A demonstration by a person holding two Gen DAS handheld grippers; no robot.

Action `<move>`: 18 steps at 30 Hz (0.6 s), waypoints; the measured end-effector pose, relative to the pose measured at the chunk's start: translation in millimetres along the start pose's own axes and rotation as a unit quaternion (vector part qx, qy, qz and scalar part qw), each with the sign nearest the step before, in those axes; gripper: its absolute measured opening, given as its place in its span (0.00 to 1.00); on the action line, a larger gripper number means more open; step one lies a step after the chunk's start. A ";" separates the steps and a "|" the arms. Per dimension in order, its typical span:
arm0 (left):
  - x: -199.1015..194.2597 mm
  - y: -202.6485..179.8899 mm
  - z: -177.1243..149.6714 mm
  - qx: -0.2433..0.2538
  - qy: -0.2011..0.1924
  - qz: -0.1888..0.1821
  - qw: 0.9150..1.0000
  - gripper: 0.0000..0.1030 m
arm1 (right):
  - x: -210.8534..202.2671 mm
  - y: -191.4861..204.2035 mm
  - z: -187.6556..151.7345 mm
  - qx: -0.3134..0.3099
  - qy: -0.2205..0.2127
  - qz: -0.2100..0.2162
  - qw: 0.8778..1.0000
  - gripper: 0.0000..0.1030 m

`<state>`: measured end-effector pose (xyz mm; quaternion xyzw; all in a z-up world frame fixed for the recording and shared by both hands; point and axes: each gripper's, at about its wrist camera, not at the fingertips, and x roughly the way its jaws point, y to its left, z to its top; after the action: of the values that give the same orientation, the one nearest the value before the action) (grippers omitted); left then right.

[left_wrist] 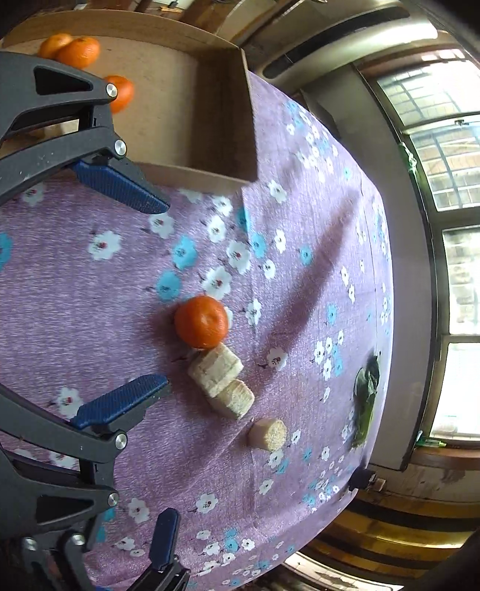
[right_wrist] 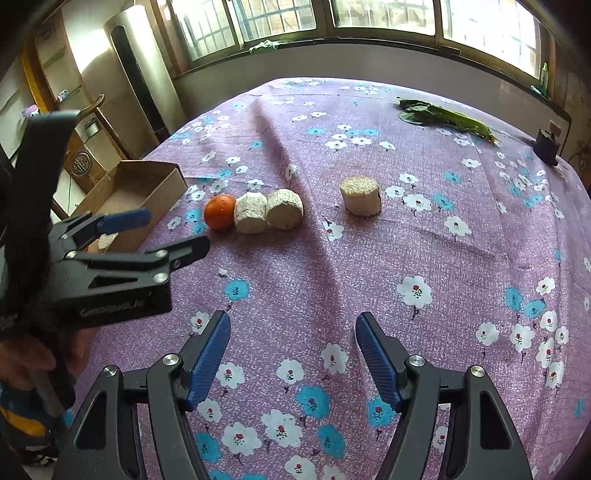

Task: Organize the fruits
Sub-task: 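Open the left tool to drop the orange and move back to the cloth, then grasp the last orange with the left tool while the right tool grasps a yam slice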

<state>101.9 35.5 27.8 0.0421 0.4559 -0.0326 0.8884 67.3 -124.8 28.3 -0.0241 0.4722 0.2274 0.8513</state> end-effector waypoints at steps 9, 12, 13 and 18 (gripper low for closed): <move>29.3 -4.2 14.1 0.027 0.015 -0.034 0.999 0.30 | 13.2 1.0 11.2 -0.016 0.015 0.003 1.000 0.73; 29.1 -5.0 13.6 0.025 0.011 -0.034 0.999 0.30 | 18.4 2.6 15.6 -0.016 0.018 0.004 1.000 0.73; 27.9 -5.1 12.7 0.026 0.009 -0.033 0.999 0.29 | 19.9 4.1 16.9 -0.018 0.019 0.005 1.000 0.73; 11.6 5.0 2.4 0.007 0.003 -0.028 1.000 0.29 | 25.6 16.9 26.5 -0.035 0.016 0.028 0.999 0.73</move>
<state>111.1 40.0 20.0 0.0354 0.4590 -0.0599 0.8857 92.9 -93.5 25.1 -0.0447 0.4779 0.2673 0.8355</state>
